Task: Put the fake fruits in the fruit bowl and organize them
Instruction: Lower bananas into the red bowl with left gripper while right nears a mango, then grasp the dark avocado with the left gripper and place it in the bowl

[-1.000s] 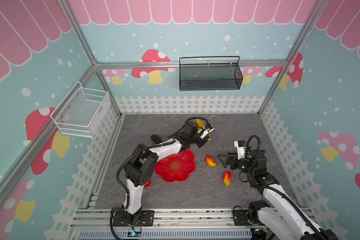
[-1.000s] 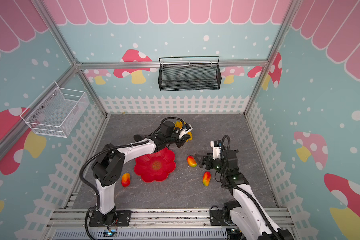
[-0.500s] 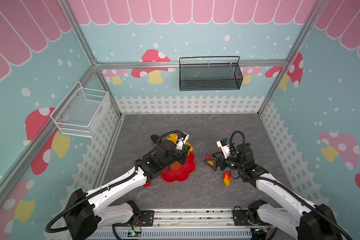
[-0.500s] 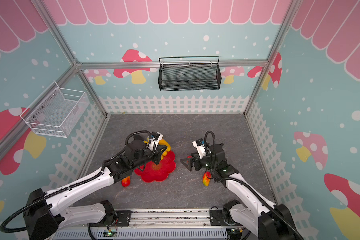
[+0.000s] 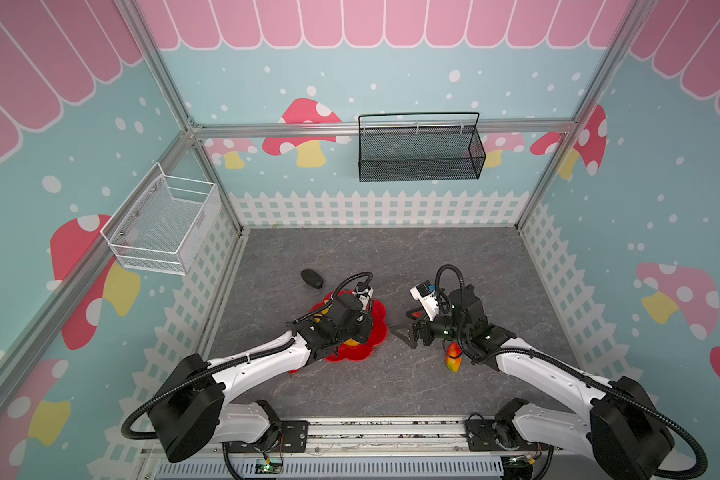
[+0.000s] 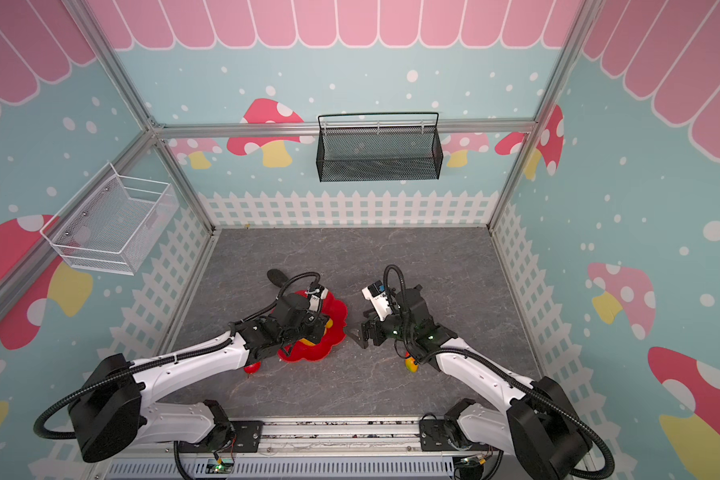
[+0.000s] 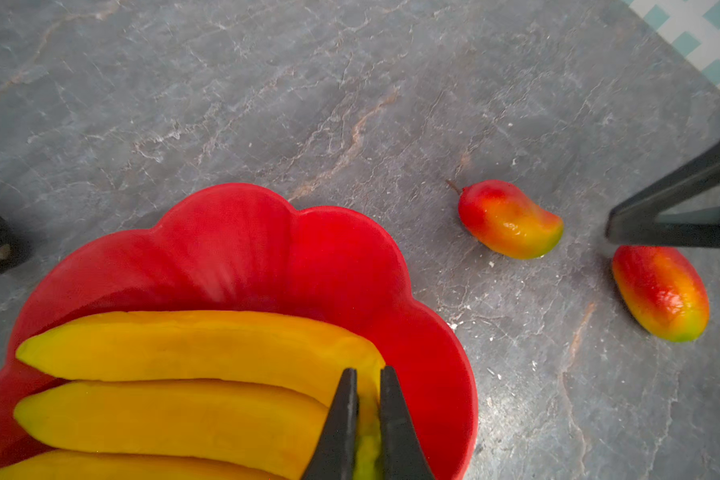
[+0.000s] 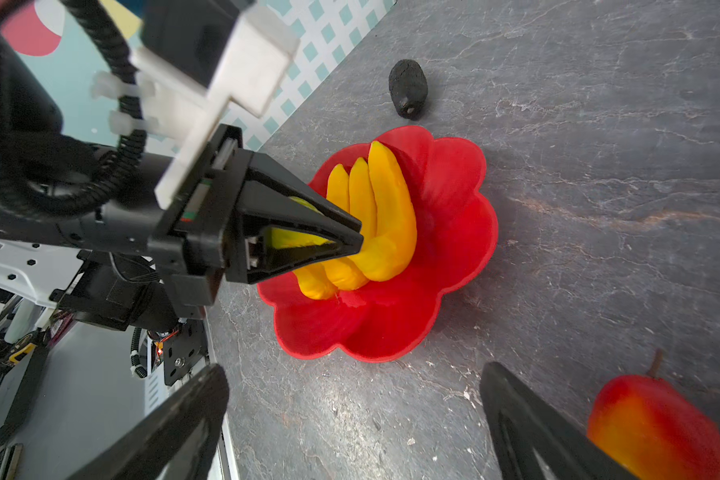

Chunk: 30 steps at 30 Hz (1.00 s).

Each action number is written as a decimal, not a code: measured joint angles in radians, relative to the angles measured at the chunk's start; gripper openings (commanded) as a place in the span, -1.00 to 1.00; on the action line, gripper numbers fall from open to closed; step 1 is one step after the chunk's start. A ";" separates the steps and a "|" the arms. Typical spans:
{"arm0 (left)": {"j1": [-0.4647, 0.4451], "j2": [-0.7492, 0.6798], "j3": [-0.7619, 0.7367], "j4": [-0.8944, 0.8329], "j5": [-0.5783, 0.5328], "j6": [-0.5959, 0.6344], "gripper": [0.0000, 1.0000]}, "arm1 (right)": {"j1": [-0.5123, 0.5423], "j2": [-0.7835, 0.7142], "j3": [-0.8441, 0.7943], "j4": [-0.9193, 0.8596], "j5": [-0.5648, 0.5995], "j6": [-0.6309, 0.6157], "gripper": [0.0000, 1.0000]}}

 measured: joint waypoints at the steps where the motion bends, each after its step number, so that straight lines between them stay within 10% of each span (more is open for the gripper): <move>1: 0.000 0.013 0.005 0.001 0.000 -0.003 -0.82 | 0.000 0.000 0.000 0.000 0.003 0.000 0.96; 17: 0.019 -0.078 0.109 -0.047 -0.062 -0.026 0.36 | 0.011 0.063 0.044 -0.026 0.026 -0.036 0.96; 30: 0.595 0.425 0.530 -0.227 -0.074 -0.254 0.32 | 0.171 0.286 0.374 -0.092 0.119 -0.177 0.96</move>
